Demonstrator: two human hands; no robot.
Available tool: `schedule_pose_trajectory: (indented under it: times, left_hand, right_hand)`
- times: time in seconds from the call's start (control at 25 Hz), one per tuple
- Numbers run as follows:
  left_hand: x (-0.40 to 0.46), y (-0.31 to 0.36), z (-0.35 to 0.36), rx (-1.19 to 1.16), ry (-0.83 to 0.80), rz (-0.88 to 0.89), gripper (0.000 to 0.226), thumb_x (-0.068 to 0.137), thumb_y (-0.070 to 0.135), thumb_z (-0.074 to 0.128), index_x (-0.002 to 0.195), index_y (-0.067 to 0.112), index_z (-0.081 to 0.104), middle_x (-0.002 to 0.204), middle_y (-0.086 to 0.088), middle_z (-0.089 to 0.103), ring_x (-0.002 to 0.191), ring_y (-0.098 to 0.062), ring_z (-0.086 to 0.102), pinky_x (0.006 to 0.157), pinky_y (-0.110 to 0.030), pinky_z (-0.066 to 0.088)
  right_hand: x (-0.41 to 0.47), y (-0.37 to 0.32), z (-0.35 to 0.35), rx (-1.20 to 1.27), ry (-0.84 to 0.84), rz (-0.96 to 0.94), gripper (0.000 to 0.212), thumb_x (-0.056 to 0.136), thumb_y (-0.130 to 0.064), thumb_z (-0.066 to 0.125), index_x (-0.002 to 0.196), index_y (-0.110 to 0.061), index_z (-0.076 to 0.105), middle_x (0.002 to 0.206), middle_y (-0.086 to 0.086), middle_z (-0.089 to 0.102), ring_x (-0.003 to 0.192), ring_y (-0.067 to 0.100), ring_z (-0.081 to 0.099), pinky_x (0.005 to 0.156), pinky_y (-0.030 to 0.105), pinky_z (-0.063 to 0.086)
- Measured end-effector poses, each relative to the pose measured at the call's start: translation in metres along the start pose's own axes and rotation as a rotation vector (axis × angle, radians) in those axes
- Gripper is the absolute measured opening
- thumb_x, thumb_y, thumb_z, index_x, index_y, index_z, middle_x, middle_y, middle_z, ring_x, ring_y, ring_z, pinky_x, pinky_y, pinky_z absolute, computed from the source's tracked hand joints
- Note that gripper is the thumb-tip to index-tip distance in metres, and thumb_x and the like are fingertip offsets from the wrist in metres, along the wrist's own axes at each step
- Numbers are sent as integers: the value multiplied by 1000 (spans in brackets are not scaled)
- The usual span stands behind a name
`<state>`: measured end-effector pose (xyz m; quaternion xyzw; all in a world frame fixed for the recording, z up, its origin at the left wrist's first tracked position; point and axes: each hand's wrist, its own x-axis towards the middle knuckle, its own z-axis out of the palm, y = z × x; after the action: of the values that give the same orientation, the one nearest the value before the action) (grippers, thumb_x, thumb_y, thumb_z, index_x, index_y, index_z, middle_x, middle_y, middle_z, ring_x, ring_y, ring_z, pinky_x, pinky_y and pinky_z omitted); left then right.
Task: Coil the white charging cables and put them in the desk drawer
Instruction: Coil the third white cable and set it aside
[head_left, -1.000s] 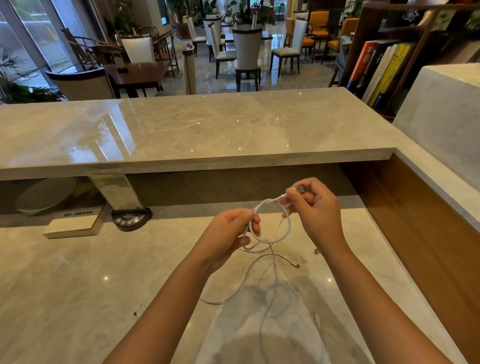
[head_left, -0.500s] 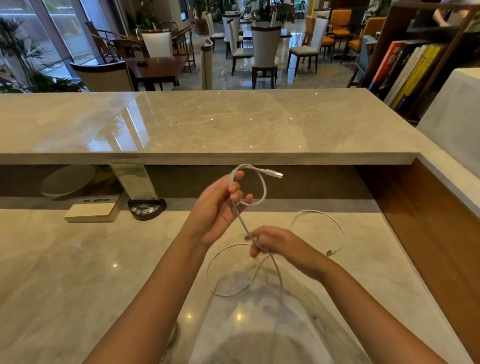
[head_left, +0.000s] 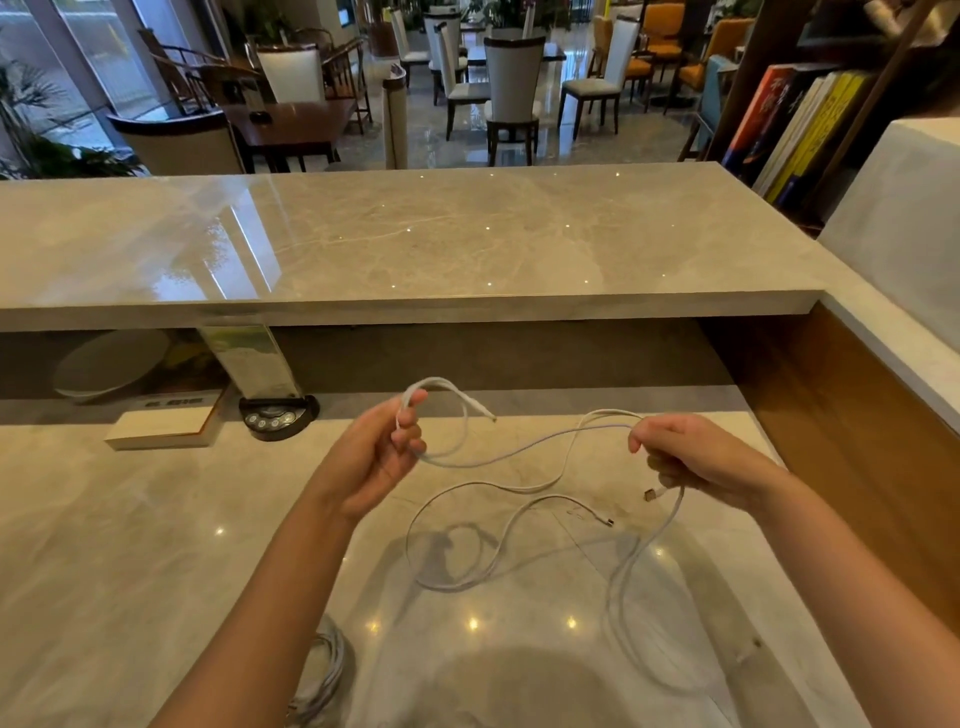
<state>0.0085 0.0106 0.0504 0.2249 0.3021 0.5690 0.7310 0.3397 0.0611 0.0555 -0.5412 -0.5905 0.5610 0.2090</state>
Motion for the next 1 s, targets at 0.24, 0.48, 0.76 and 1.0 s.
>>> schedule_pose_trajectory:
  times: [0.24,0.48,0.76,1.0]
  left_hand:
    - [-9,-16,17,317,-15,-130,18,79,18,57,88,5,66,59,-1,52,46,-6,47,50,-20,51]
    - [-10,-24,30,148,-21,-104,23,82,14,48,84,6,69,60,-2,51,47,-6,47,52,-21,52]
    - [-11,-19,26,149,-27,-115,22,83,12,47,85,5,68,59,-1,50,46,-6,46,52,-21,52]
    - [-12,-22,20,423,-47,-220,22,93,7,42,90,3,63,58,-1,50,47,-7,45,54,-22,52]
  right_hand:
    - [21,-18,6,16,214,-10,22,88,-25,60,73,-10,65,56,0,41,52,14,35,50,26,31]
    - [25,-22,59,-773,-91,-322,45,87,-20,48,130,-32,50,143,-8,42,132,12,36,112,40,26]
    - [8,-24,87,-414,-514,-323,13,93,-18,54,90,-16,67,82,-7,62,76,0,56,76,17,45]
    - [13,-44,31,-681,-300,-108,22,84,-35,65,68,-19,64,56,-7,52,53,7,45,53,21,38]
